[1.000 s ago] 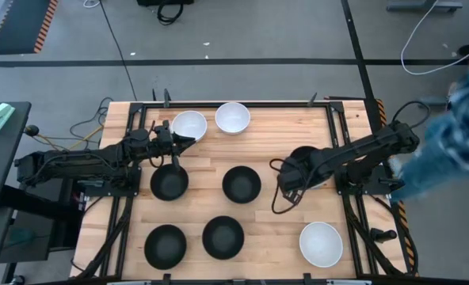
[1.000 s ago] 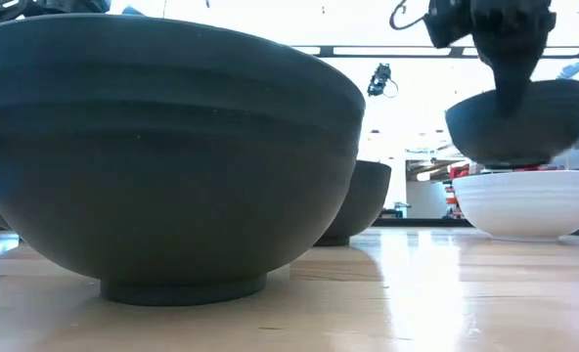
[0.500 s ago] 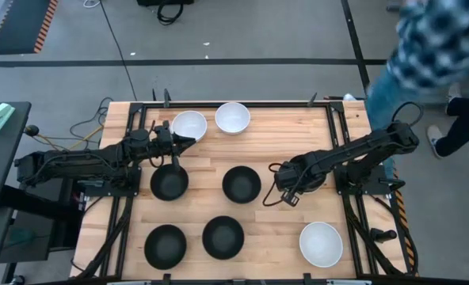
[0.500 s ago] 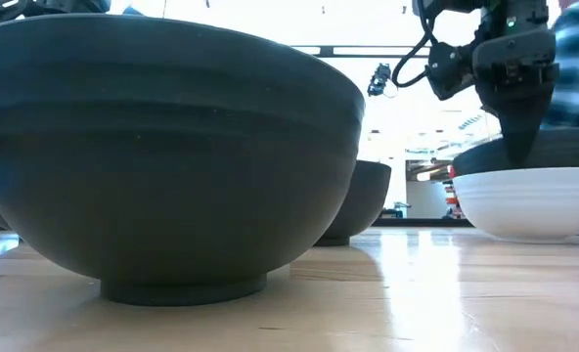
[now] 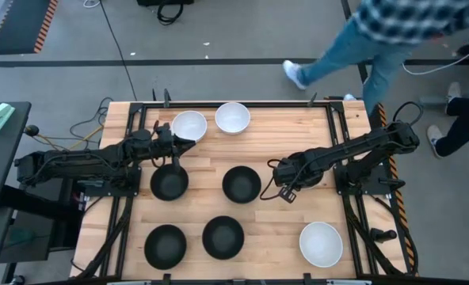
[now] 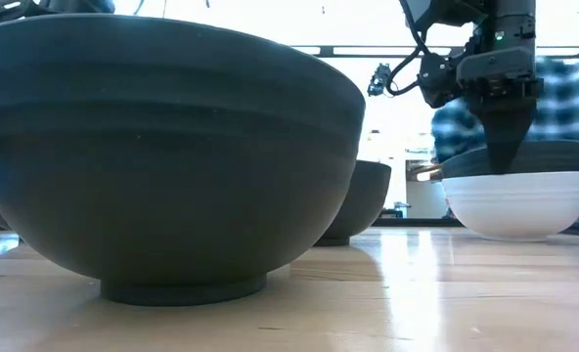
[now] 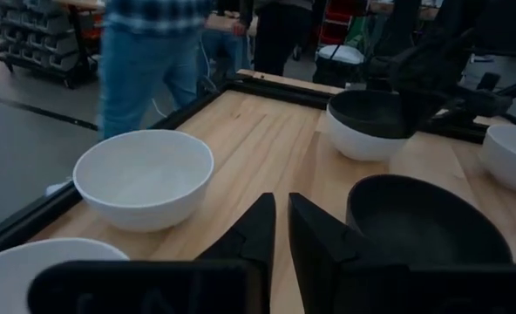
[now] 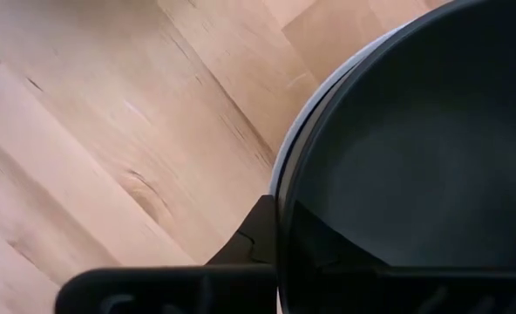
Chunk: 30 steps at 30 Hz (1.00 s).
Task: Nest bowls inside each other
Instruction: Stack the black bowl on top of the white bowl, then stack the white bowl on top of the black bowls
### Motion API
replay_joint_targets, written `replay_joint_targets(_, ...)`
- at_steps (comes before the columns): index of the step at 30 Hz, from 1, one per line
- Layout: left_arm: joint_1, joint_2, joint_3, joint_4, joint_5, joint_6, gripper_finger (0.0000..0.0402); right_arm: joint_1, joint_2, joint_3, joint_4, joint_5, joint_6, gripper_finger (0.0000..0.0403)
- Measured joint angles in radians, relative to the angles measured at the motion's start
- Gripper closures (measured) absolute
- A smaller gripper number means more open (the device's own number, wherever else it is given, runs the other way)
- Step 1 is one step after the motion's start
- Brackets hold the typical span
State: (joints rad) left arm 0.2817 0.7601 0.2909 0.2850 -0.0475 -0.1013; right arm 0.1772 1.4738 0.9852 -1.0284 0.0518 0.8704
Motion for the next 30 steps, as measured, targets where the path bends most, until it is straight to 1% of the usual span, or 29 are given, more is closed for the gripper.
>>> replay_joint_targets(7, 0.0, 0.0, 0.0, -0.007, 0.0, -0.001, 0.0362, -0.007, 0.005, -0.005, 0.007, 0.015, 0.011, 0.0335)
replay_joint_targets(11, 0.0, 0.0, 0.0, -0.007, 0.0, -0.001, 0.0355, -0.021, 0.005, -0.005, 0.005, 0.015, 0.01, 0.0313)
replay_joint_targets(23, 0.0, 0.0, 0.0, -0.029, 0.0, -0.001, 0.0355, -0.031, -0.004, 0.012, -0.019, 0.018, 0.009, 0.029)
replay_joint_targets(26, 0.0, 0.0, 0.0, -0.031, 0.0, -0.002, 0.0351, -0.031, -0.029, 0.028, -0.034, 0.018, 0.009, 0.0287)
replay_joint_targets(30, 0.001, 0.0, 0.0, -0.04, 0.0, -0.019, 0.0349, -0.031, -0.093, 0.043, -0.039, 0.018, 0.031, 0.0286)
